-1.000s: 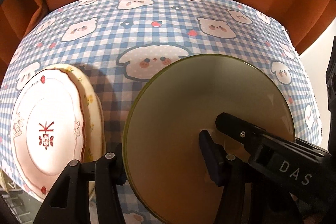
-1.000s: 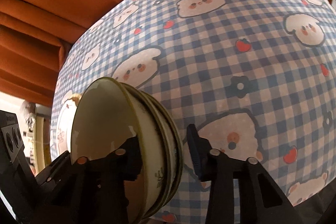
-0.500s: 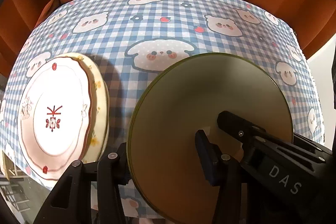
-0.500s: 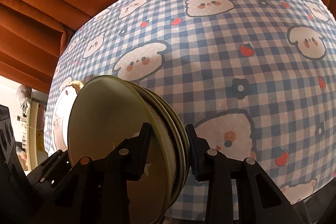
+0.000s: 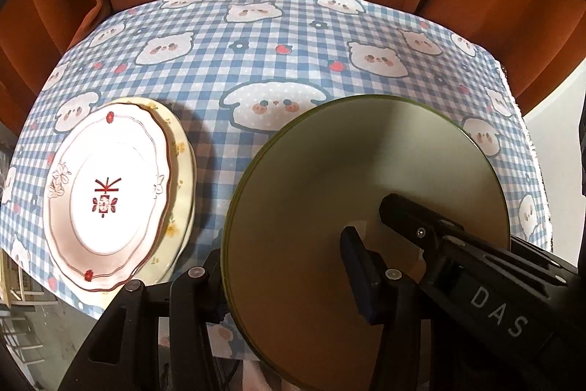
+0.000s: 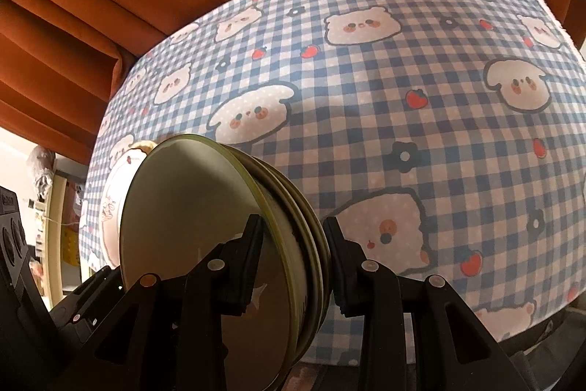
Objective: Organize plates and bowls
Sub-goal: 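Lift the nested bowls with both grippers and carry them over the plate stack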
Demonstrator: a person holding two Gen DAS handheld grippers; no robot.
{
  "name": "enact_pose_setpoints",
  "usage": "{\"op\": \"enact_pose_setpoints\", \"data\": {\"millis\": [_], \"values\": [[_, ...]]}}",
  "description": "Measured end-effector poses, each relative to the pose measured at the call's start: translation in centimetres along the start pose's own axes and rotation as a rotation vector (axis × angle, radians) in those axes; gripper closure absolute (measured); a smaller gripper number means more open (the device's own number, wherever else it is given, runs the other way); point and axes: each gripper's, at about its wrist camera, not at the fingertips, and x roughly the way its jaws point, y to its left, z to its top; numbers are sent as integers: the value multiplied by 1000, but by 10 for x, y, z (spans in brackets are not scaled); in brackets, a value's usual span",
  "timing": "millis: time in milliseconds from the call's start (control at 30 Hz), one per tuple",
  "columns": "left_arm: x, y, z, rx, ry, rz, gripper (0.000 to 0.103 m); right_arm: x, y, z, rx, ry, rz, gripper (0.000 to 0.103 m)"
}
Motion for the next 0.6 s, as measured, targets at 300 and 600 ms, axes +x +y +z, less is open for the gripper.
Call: {"op": "enact_pose_setpoints", "data": {"millis": [300,600], "values": [[-19,13,-1,14,-30,-24,52,-22,19,-6,4,-51,-9,66],[-27,50,2,43,-34,-59,52,-16,53,-11,34,-73,-38,66]]}}
